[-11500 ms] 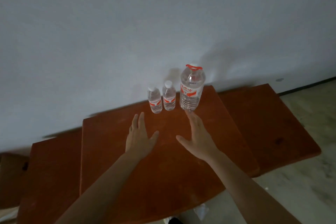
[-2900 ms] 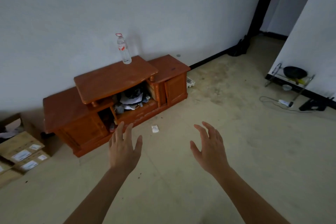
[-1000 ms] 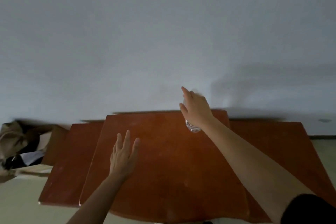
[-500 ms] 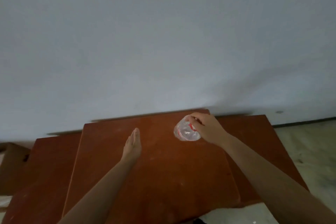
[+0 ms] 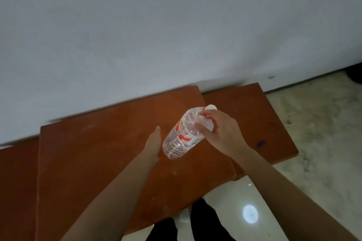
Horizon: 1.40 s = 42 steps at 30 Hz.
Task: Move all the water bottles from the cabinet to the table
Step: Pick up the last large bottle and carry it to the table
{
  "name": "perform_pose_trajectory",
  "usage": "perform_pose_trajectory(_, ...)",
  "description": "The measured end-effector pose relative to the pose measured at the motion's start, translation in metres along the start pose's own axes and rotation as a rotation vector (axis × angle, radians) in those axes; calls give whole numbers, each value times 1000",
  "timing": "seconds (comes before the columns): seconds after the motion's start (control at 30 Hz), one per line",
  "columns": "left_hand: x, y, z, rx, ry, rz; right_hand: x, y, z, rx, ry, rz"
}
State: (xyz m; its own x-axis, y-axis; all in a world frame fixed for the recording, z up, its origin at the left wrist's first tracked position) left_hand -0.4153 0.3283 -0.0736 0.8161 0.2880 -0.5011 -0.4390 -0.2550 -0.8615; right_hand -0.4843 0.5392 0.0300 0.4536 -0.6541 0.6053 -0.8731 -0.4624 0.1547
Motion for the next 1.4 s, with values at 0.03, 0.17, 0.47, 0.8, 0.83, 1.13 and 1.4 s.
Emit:
perform_pose_trajectory(0.03, 2, 4, 8, 40, -25, -62, -4, -1, -1, -37, 48, 44)
perform_pose_trajectory(0.17, 18, 21, 38, 151, -146, -178, -27, -9, -4, -122, 102, 172)
perform_pose_trajectory(0.47, 32, 59, 90, 169, -591, -401, -93, -26, -3, -44, -62, 185)
perform_pose_trajectory(0.8, 32, 52, 111, -366, -436, -226, -166, -26, -1, -120, 262, 1027)
perform_pose_trajectory(0.83, 39, 52, 107, -413, -435, -207, -170, -29, 4, -56, 247, 1039)
perform_pose_trajectory(1.13, 49, 20, 27, -726, -554, -14, -143, -37, 56, 191, 149, 813)
perform_pose_trajectory(1.4, -51, -103, -40, -836, -670, 473, -54, 19, 43, -34, 672, 636)
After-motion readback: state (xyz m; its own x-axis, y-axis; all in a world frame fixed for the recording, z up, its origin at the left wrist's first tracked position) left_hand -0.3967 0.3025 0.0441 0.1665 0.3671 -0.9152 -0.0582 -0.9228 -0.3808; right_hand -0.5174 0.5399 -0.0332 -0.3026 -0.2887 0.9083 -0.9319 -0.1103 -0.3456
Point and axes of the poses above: each hand's wrist, its own y-axis towards the middle knuckle, its own z-axis out of the palm, x = y × z, the point moved 2 cm from there along y, towards the middle knuckle
